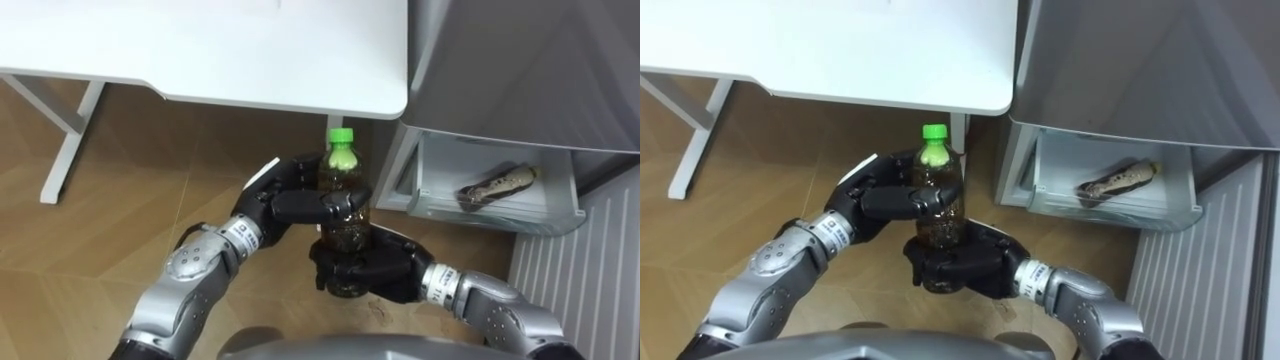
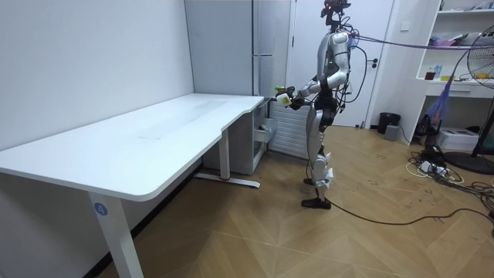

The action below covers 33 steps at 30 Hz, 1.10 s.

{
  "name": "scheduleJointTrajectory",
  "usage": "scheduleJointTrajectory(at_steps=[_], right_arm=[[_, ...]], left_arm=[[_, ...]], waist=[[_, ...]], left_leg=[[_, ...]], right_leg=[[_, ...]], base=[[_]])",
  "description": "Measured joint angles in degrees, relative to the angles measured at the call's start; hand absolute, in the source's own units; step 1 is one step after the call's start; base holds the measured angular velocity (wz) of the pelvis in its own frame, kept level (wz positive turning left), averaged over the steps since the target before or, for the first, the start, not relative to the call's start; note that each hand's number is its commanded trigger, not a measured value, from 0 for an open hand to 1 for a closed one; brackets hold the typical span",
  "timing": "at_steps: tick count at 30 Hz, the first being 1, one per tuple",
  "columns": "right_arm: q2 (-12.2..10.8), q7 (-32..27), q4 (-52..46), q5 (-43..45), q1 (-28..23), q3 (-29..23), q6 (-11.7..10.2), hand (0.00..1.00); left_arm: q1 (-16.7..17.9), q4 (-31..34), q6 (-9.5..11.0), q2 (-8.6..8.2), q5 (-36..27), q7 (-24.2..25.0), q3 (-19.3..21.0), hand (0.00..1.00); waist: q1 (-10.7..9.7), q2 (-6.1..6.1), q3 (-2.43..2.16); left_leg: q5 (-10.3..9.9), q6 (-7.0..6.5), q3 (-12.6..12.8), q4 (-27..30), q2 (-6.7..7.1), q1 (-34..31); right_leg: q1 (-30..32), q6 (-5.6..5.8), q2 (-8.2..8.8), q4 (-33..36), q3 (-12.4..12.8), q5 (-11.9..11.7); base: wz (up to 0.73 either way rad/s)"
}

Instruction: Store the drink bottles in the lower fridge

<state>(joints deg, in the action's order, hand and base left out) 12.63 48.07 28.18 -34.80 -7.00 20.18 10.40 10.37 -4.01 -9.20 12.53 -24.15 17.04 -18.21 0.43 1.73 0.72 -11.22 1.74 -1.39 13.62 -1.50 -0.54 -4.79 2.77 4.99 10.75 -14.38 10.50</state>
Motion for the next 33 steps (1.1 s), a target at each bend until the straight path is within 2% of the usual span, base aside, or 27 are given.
scheduleJointTrajectory(at_steps=[15,26,29,31,33], right_arm=[[0.7,0.0,0.0,-1.2,0.0,-0.1,0.1,1.00],[0.6,-0.5,0.0,-1.2,0.2,-0.1,0.0,1.00],[0.6,-0.5,0.0,-1.2,0.2,-0.1,-0.2,1.00],[0.6,-0.6,0.0,-1.1,0.1,0.1,-0.1,1.00],[0.6,-0.7,0.0,-1.1,-0.1,0.0,-0.1,1.00]], left_arm=[[0.0,0.0,0.4,0.03,0.0,0.1,0.0,0.00],[0.0,0.8,0.6,0.45,0.1,-0.6,0.0,0.00],[-0.1,2.0,1.2,0.91,0.1,-1.4,0.0,0.00],[-0.2,4.8,2.9,0.94,0.1,-2.0,0.4,0.00],[-0.6,7.5,3.6,0.83,0.0,-3.0,0.9,0.00]], waist=[[0.0,0.14,-0.02],[0.1,0.57,0.14],[0.1,0.85,0.14],[0.4,1.11,0.11],[1.0,1.19,0.10]], left_leg=[[0.0,0.00,0.0,0.0,0.00,0.0],[0.0,0.00,0.1,-0.1,-0.01,-0.5],[0.0,0.00,0.1,0.0,-0.01,-0.4],[0.0,0.00,0.1,0.0,-0.01,-0.4],[0.0,0.00,0.2,0.0,-0.03,-0.2]], right_leg=[[0.0,0.00,0.00,0.0,0.1,0.0],[0.1,0.00,-0.01,0.0,0.0,0.0],[0.1,0.00,-0.02,0.0,0.0,0.0],[0.2,0.00,-0.01,0.0,0.1,0.0],[0.2,0.00,-0.01,0.0,0.0,0.0]], base=[[0.00],[0.00],[0.00],[0.00],[0.00]])
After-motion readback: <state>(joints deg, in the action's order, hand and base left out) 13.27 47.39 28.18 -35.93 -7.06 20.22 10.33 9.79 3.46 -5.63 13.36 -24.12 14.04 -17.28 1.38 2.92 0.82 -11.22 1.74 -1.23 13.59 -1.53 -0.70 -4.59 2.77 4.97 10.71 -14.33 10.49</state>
